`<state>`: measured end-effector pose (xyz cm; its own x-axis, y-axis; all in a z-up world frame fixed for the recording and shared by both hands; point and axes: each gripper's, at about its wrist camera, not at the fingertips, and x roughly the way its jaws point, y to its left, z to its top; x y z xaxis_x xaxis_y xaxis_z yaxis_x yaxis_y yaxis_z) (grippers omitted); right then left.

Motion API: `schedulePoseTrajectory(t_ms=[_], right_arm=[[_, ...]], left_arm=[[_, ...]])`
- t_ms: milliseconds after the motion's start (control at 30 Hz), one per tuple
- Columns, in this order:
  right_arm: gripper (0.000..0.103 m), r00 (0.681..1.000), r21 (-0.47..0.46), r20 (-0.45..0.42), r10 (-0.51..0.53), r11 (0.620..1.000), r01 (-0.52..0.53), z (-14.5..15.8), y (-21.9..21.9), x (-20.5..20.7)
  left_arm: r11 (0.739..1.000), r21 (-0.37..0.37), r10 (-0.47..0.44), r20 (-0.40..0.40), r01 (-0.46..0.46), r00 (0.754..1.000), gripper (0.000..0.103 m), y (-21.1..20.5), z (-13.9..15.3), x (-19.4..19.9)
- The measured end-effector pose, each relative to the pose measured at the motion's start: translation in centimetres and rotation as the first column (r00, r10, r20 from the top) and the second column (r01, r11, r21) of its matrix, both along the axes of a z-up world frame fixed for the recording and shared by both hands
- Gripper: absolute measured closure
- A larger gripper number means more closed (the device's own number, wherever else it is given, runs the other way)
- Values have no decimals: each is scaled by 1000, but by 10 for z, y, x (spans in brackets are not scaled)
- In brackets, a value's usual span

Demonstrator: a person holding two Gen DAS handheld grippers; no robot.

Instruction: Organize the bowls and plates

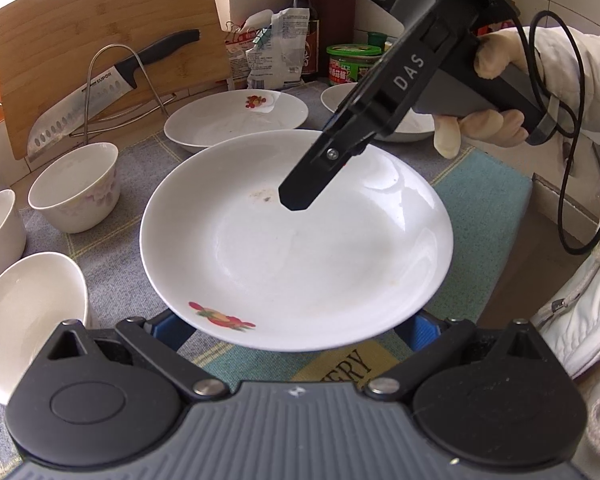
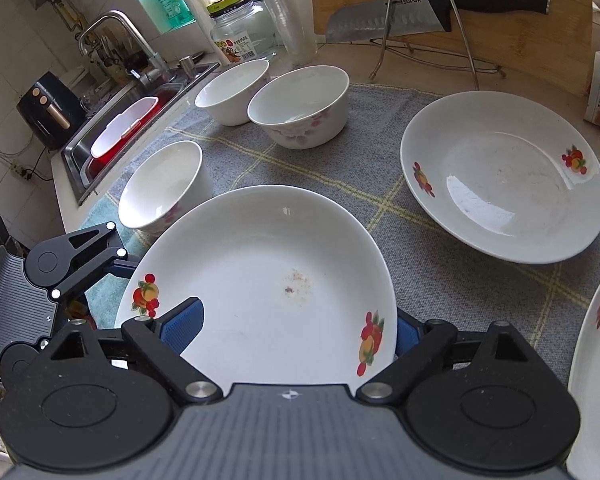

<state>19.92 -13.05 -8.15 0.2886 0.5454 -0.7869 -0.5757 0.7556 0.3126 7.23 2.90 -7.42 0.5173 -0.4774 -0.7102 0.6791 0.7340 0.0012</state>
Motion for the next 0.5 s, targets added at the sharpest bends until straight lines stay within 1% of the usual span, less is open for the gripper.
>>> schedulePoseTrajectory(t_ms=[233, 500], right_arm=[[7, 999, 4, 31, -27, 1000, 27, 13, -31, -3], [7, 995, 3, 67, -78, 997, 78, 25, -78, -3]], left_arm=[[1000, 5, -17, 6, 17, 1000, 1, -29, 11, 8], [998, 13, -69, 20, 69, 997, 1, -72, 20, 24]])
